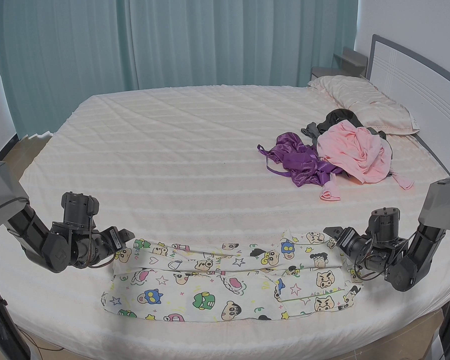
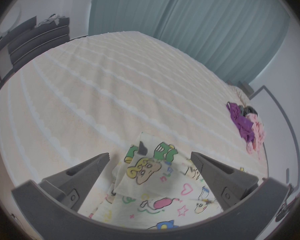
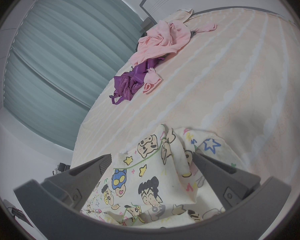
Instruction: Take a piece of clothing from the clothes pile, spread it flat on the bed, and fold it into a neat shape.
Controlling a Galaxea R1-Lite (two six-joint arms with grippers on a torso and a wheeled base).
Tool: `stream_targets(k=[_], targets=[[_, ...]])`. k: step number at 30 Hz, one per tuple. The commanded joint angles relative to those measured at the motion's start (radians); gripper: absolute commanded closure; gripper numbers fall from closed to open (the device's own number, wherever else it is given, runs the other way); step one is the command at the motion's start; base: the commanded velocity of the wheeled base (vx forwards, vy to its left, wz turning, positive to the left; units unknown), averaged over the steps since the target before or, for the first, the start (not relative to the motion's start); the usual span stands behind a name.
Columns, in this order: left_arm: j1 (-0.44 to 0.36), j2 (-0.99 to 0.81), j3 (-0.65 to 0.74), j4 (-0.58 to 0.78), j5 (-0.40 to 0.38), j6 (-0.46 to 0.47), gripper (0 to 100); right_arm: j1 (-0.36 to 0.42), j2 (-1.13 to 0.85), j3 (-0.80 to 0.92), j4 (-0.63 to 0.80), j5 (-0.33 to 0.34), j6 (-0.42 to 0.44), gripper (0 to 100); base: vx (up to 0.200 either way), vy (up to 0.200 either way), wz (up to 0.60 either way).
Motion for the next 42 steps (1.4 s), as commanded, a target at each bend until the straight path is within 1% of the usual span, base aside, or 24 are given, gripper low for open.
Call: stream_targets(k=[1,3,7,9,11,14,17,22,33,34,39,42], targets=[[0.0,0.003,0.028,-0.004,-0.02,0.029,0,0.004,0.006,0.005,0.0,-0.001,-0.001,0,0.0,0.0,0.0],[0.002,0.006,0.042,-0.013,-0.043,0.035,0,0.004,0.006,0.006,0.0,-0.001,-0.001,0,0.0,0.0,0.0],[0.008,0.008,0.071,-0.062,-0.144,0.037,0,0.007,0.007,0.005,-0.002,-0.001,-0.001,0,0.0,0.0,0.0],[0.009,0.012,0.083,-0.082,-0.169,0.043,0,0.015,0.006,0.006,0.0,-0.001,-0.001,0,0.0,0.0,0.0],[0.012,0.025,0.086,-0.096,-0.17,0.058,0,0.02,0.006,0.008,0.0,-0.001,-0.001,0,0.0,0.0,0.0],[0.035,0.052,0.088,-0.125,-0.17,0.121,0,0.023,0.006,0.008,0.0,-0.001,-0.001,0,0.0,0.0,0.0],[0.049,0.083,0.097,-0.169,-0.17,0.158,0,0.026,0.006,0.009,0.0,-0.001,-0.001,0,0.0,0.0,0.0],[0.049,0.095,0.111,-0.243,-0.195,0.153,0,0.027,0.006,0.008,0.0,-0.001,-0.001,0,0.0,0.0,0.0],[0.061,0.1,0.114,-0.248,-0.265,0.152,0,0.027,0.006,0.006,0.0,-0.001,-0.001,0,0.0,0.0,0.0],[0.066,0.109,0.112,-0.251,-0.276,0.152,100,0.027,0.006,0.006,0.0,-0.001,-0.001,0,0.0,0.0,0.0],[0.078,0.109,0.106,-0.251,-0.278,0.149,100,0.032,0.003,0.006,-0.002,-0.003,-0.001,0,0.0,0.0,0.0],[0.088,0.107,0.105,-0.252,-0.276,0.149,100,0.03,-0.031,0.0,-0.002,-0.013,-0.015,0,0.0,0.0,0.0]])
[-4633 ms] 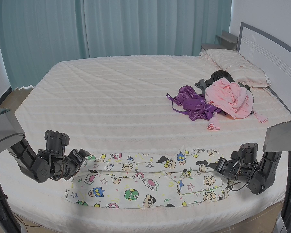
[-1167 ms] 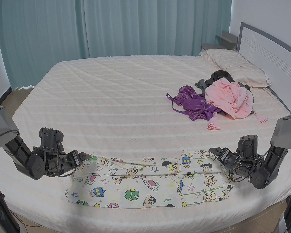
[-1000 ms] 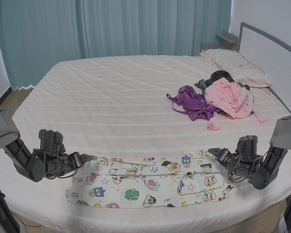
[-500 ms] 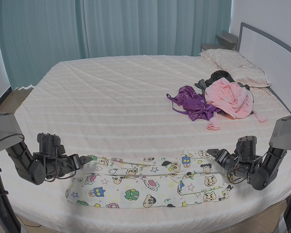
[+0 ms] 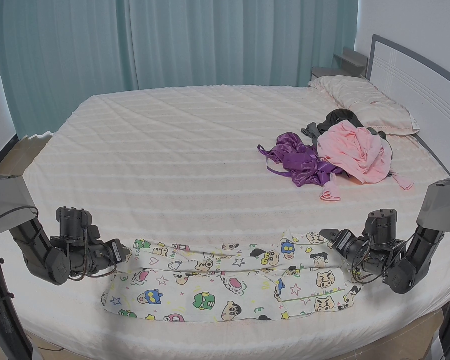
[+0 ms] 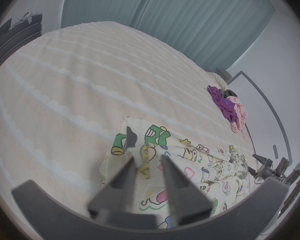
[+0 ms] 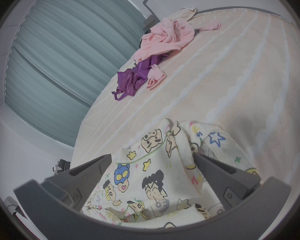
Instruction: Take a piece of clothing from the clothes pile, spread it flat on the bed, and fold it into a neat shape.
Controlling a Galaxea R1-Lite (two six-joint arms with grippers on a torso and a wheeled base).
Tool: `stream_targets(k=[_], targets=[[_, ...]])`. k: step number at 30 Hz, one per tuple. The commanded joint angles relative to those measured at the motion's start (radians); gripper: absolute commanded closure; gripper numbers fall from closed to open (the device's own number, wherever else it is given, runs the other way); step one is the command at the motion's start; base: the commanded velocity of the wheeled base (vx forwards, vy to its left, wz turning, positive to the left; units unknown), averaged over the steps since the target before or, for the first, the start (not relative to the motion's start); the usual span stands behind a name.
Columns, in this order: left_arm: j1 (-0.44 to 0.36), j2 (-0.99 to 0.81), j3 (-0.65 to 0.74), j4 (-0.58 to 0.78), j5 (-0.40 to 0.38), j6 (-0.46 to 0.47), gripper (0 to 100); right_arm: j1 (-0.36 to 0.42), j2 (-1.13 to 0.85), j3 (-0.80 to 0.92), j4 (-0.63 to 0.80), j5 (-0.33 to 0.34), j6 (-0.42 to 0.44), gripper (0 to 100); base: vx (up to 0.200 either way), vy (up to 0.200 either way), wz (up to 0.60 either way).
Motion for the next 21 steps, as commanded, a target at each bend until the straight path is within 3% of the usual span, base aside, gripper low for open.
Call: stream_targets(k=[1,8,14,16,21], targets=[[0.013,0.001,-0.002,-0.002,0.0,0.0,100,-0.001,-0.054,-0.007,0.006,-0.005,-0.02,0,0.0,0.0,0.0],[0.016,-0.008,-0.004,-0.002,0.0,-0.025,100,0.044,-0.102,-0.121,0.176,-0.005,-0.115,0,0.0,0.0,0.0],[0.016,-0.02,0.011,-0.067,0.002,-0.071,100,0.138,-0.085,-0.231,0.357,-0.003,-0.171,0,0.0,0.0,0.0],[0.015,-0.02,0.022,-0.086,0.0,-0.074,100,0.145,-0.057,-0.268,0.437,0.0,-0.221,0,0.0,0.0,0.0],[0.013,-0.02,0.031,-0.097,0.0,-0.074,100,0.138,0.033,-0.32,0.471,-0.006,-0.289,0,0.0,0.0,0.0]])
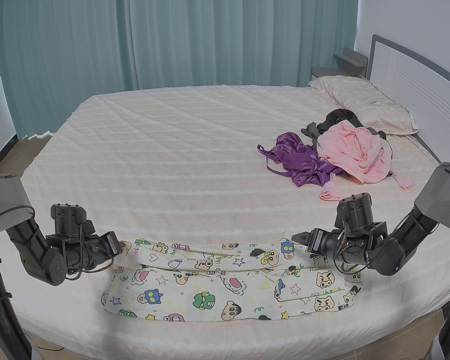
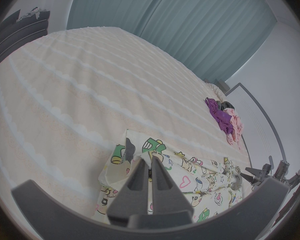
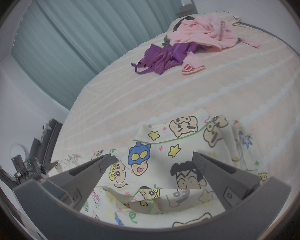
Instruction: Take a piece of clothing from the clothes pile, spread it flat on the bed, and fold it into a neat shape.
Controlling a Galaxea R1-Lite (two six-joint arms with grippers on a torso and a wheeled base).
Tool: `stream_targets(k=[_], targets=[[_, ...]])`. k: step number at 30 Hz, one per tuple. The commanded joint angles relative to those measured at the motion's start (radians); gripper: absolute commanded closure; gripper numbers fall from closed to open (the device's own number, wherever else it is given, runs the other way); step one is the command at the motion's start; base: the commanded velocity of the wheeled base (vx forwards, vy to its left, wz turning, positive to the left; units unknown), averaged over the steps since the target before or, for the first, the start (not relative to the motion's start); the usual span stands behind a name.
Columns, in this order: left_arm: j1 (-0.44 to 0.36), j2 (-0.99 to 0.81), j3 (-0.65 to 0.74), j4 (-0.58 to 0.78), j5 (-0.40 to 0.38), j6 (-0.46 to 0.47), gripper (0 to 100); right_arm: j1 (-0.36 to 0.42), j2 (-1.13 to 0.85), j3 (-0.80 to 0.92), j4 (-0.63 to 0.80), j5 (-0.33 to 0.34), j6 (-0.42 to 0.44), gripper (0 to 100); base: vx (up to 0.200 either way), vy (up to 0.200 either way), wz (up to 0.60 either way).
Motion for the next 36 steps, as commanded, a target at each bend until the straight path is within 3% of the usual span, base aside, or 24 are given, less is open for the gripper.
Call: stream_targets(k=[1,10,19,36], targets=[[-0.002,-0.005,0.014,-0.013,0.0,-0.004,100,0.008,0.092,-0.061,0.021,-0.004,-0.046,0,0.0,0.0,0.0],[-0.004,-0.011,0.011,-0.015,0.001,-0.032,100,-0.018,0.207,-0.09,0.049,-0.004,-0.073,0,0.0,0.0,0.0],[-0.005,-0.011,-0.009,-0.144,0.001,-0.034,100,-0.016,0.204,-0.092,0.035,-0.001,-0.007,0,0.0,0.0,0.0],[-0.028,0.079,-0.225,-0.181,0.014,-0.024,100,-0.012,0.201,-0.113,0.033,0.001,0.036,0,0.0,0.0,0.0]])
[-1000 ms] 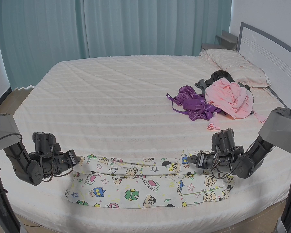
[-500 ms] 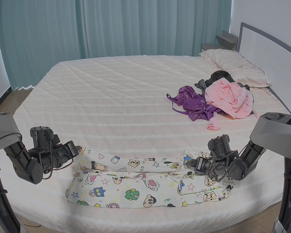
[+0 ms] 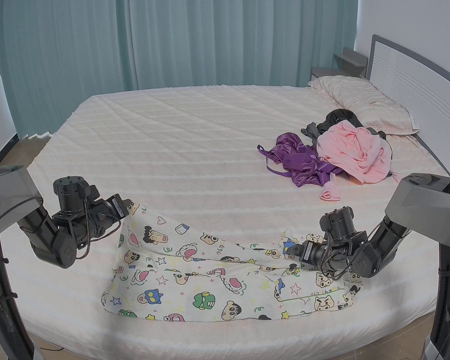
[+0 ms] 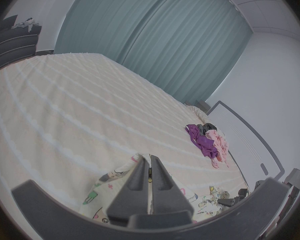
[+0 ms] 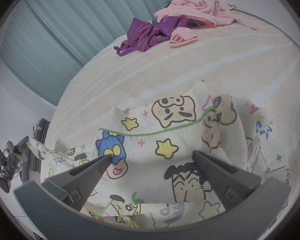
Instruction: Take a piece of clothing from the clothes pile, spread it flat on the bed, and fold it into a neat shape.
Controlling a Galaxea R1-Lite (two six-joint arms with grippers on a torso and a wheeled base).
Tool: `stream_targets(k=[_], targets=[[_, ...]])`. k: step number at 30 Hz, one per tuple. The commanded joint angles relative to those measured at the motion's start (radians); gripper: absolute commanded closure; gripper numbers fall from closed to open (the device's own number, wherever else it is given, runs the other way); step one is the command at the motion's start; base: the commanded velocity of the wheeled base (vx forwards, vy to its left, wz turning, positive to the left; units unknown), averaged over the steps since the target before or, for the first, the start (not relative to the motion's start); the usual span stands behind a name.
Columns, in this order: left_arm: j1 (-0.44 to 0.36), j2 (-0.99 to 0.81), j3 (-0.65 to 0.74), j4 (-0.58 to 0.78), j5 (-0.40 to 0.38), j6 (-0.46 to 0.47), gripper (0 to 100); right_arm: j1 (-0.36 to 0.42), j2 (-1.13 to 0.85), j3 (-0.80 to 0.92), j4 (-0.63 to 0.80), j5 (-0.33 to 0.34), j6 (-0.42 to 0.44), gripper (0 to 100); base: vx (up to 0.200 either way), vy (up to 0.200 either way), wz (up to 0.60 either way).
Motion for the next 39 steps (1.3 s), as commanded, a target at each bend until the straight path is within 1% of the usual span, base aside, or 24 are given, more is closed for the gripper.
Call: stream_targets(k=[1,5,12,14,16,21,28,29,32,39], targets=[[-0.001,0.036,-0.044,-0.005,0.004,0.001,100,0.0,0.002,-0.002,-0.002,0.001,0.001,0,0.0,0.0,0.0],[0.001,0.04,-0.056,-0.008,0.018,0.001,100,0.0,0.002,-0.002,-0.003,0.001,0.015,0,0.0,0.0,0.0],[-0.001,0.046,-0.068,-0.01,0.019,0.001,100,0.0,0.0,-0.009,-0.002,0.001,0.02,0,0.0,0.0,0.0],[0.001,0.048,-0.094,-0.008,0.049,0.001,100,0.0,-0.001,-0.011,-0.002,0.001,0.02,0,0.0,0.0,0.0],[0.001,0.048,-0.097,-0.01,0.059,0.001,100,0.0,-0.001,-0.012,-0.003,0.001,0.02,0,0.0,0.0,0.0],[-0.001,0.036,-0.06,-0.01,0.061,0.002,100,-0.002,-0.004,-0.017,-0.003,0.001,0.047,0,0.0,0.0,0.0],[0.007,0.028,-0.056,-0.04,0.073,0.008,100,-0.002,-0.006,-0.02,-0.003,0.001,0.053,0,0.0,0.0,0.0],[0.005,0.03,-0.047,-0.066,0.073,0.01,100,-0.002,-0.007,-0.032,-0.003,0.001,0.07,0,0.0,0.0,0.0],[-0.003,0.03,-0.044,-0.079,0.073,0.01,100,-0.003,-0.009,-0.039,-0.003,0.001,0.093,0,0.0,0.0,0.0],[-0.01,0.03,-0.06,-0.082,0.073,0.01,100,-0.003,-0.006,-0.037,-0.002,0.001,0.095,0,0.0,0.0,0.0]])
